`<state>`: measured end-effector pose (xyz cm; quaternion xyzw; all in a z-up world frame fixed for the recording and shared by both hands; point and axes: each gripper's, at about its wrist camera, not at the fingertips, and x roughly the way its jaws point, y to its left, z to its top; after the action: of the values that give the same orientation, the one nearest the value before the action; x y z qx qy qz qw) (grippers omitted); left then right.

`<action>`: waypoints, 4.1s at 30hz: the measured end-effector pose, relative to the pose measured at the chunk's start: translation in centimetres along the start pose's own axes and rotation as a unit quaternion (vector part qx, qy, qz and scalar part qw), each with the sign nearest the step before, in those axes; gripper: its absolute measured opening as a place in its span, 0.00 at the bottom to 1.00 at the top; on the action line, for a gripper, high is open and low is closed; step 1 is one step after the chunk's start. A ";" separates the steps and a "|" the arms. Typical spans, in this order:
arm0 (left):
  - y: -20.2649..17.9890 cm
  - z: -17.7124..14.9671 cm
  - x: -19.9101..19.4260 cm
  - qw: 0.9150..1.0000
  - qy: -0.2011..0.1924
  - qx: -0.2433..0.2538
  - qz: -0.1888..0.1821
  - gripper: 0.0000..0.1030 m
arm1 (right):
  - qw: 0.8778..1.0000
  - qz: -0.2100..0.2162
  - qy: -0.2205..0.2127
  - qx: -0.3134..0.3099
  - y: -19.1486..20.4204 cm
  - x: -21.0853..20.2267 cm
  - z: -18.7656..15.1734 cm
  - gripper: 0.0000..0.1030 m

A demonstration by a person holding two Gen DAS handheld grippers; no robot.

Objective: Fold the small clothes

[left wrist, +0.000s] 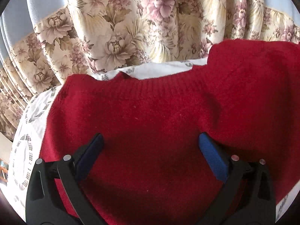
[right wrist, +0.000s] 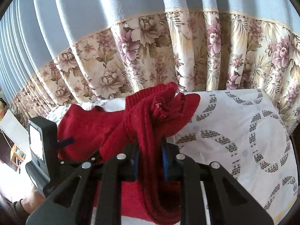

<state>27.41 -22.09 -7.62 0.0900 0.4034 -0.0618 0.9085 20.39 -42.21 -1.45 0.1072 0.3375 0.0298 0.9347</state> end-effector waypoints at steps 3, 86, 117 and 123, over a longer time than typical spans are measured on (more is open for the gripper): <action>1.1 0.1 -1.6 1.000 -0.013 -0.013 -0.009 0.97 | 1.000 0.011 0.000 0.013 0.9 -0.2 0.4 0.18; 19.4 -2.5 -11.6 0.991 -0.091 -0.082 0.055 0.97 | 0.999 0.031 0.024 -0.030 13.7 2.3 -1.4 0.75; 18.9 3.0 2.5 0.997 0.051 -0.057 -0.001 0.05 | 0.998 0.026 0.044 -0.039 16.4 9.3 0.7 0.77; 20.1 1.8 2.3 0.994 0.042 -0.083 0.054 0.30 | 0.998 0.028 0.044 -0.038 16.4 9.3 0.6 0.77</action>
<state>33.97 -2.91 -5.87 0.0380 0.4393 0.0249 0.8972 28.23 -25.13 -3.21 0.0798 0.3735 0.0732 0.9213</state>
